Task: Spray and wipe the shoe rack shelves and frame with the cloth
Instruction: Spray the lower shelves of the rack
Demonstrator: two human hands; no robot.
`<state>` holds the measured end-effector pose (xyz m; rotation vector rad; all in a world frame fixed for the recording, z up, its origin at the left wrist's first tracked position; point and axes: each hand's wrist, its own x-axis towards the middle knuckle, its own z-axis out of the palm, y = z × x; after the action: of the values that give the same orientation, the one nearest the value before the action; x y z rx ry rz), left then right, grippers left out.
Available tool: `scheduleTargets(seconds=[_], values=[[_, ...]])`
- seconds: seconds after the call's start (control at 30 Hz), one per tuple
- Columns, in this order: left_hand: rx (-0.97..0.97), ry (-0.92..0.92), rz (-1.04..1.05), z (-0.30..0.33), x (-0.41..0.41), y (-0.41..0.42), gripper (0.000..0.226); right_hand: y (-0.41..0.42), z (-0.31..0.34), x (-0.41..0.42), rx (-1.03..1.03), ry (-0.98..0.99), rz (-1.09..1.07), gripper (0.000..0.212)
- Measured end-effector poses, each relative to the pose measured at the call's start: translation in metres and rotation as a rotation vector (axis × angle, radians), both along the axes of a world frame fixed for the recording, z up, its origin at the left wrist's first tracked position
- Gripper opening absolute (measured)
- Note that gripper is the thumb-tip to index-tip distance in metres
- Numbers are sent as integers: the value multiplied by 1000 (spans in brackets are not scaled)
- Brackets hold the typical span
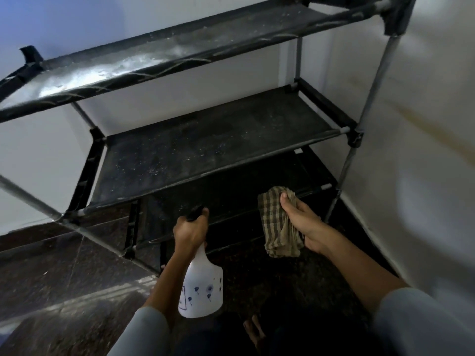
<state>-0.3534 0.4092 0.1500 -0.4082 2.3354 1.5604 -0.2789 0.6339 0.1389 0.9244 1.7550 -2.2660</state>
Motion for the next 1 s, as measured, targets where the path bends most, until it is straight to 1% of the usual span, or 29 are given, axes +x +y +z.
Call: scheduleTargets(seconds=[0.1,0.17,0.27,0.33,0.43,0.53,0.6,0.63,0.7,0.8,0.87,0.93,1.0], values=[[11,-68,-132,2,-2,18,32,7,0,3,-29,13,-44,48],[19,-87,-212,3,-3,31,29,14,-4,4,-28,16,-70,52],[-6,-79,-213,0,-3,53,27,23,-10,6,-28,1,-87,62],[-26,-86,-208,-4,-4,65,28,28,-13,8,-28,-4,-100,64],[-24,-150,-319,-6,-7,79,25,37,-20,11,-14,-12,-107,68],[-27,-234,-432,-6,-9,94,25,46,-25,13,-21,-12,-126,65],[-33,-254,-511,-6,-11,105,24,52,-26,15,-18,-6,-127,61],[-32,-245,-516,-6,-11,112,22,54,-27,16,-20,6,-132,58],[-21,-208,-451,-7,-11,124,20,59,-30,18,-25,36,-161,53],[8,-178,-339,-4,-16,139,27,64,-36,20,-42,67,-187,53],[33,-228,-347,0,-17,147,22,66,-40,23,-53,80,-189,56],[29,-287,-406,4,-16,152,25,67,-46,26,-62,71,-195,59],[19,-271,-439,5,-13,155,28,66,-51,28,-67,63,-211,58]])
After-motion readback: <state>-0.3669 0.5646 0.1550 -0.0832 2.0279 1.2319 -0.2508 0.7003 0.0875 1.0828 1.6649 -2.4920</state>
